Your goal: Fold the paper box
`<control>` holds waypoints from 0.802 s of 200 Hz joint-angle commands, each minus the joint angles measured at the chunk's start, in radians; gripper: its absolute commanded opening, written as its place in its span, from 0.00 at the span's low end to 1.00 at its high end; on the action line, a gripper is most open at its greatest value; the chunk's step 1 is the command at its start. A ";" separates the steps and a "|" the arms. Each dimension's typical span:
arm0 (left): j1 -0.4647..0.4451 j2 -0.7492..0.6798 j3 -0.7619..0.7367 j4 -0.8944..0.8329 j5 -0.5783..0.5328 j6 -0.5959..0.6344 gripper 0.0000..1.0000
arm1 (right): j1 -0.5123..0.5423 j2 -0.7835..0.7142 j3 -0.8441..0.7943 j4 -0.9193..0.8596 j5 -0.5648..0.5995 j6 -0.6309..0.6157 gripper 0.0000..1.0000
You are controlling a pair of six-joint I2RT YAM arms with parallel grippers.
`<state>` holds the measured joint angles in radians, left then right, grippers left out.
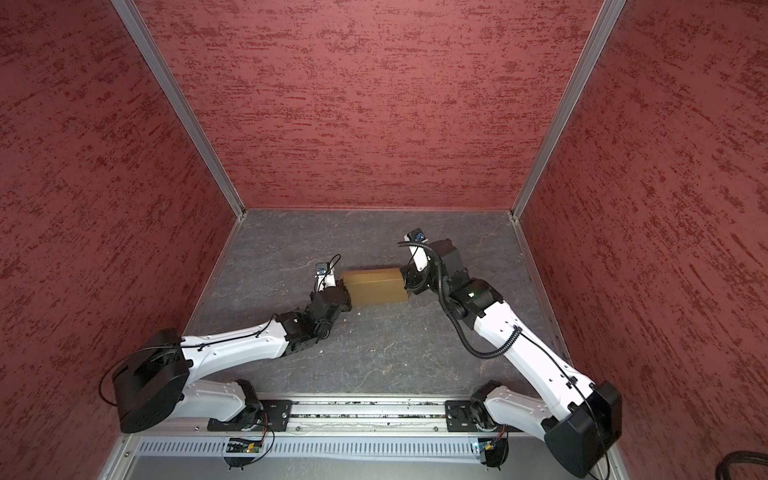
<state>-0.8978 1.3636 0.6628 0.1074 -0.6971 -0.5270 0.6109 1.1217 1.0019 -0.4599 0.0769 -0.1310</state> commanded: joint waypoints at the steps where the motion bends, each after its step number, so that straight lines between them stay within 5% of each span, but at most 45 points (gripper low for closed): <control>1: -0.012 0.068 -0.057 -0.221 0.112 0.007 0.14 | 0.060 -0.017 -0.066 0.034 0.110 -0.244 0.73; 74: -0.012 0.076 -0.065 -0.221 0.118 -0.001 0.14 | 0.236 0.065 -0.102 0.124 0.379 -0.513 0.78; 160: -0.012 0.064 -0.089 -0.213 0.113 -0.005 0.14 | 0.242 0.178 -0.068 0.199 0.403 -0.690 0.82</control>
<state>-0.8982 1.3670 0.6514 0.1314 -0.7002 -0.5304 0.8486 1.2819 0.8917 -0.3119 0.4500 -0.7441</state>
